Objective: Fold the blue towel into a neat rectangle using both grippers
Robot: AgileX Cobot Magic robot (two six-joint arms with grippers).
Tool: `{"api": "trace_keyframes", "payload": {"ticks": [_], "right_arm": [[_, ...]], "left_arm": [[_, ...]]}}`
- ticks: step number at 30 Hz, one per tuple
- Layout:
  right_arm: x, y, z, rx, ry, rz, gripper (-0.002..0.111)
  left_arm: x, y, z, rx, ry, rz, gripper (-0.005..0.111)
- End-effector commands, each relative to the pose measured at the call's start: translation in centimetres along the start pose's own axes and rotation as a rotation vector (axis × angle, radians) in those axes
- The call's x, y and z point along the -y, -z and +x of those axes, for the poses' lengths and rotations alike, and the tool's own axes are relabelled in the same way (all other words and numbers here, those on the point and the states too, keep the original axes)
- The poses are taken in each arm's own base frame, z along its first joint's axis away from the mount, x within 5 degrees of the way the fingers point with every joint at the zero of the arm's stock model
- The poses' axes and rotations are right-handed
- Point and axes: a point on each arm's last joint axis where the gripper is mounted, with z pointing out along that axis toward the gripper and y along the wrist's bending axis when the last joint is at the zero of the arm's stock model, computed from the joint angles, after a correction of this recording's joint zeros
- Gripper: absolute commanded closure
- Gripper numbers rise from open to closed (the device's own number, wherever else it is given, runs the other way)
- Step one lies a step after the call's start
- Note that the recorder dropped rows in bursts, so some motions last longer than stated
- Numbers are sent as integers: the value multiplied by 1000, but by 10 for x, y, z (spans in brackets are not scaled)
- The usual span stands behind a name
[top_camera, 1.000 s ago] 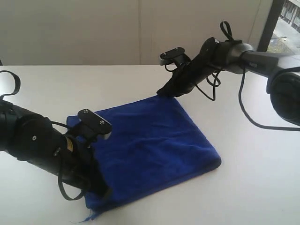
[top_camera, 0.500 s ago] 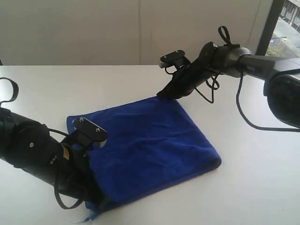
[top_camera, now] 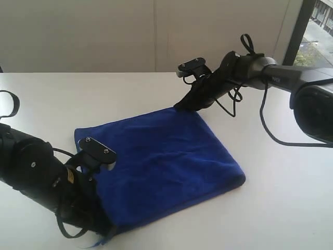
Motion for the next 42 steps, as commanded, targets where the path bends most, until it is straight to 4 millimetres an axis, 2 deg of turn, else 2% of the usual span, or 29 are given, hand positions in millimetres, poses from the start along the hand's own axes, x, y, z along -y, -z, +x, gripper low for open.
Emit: {"api": "trace_keyframes", "payload": {"ticks": [1,3,5,9,13,22,31,42], "right_arm": [[3,-3,3,-7,7,2,108],[3,-3,3,-7,7,2,108],[4,-3,3,-4,9,6,108],[5,-3,2,7,9,16,108],[5,-3,2,8,9,17,108],[5,-8,6,-4,10,16,108],[7,-10,9,-19,38,33,108],[13,-10,10,-25,34,86,108]], "left_arm": [[2,4,-3,53,1,1,107],[2,16,-15,158,-2,-9,107],[2,20,-19,193,7,-12,107],[5,2,-15,136,27,1,107],[22,-15,-14,113,-25,19,107],[22,-25,5,-15,-20,28,107],[23,-25,21,-146,-21,45,107],[23,-22,31,-178,-18,48,107]]}}
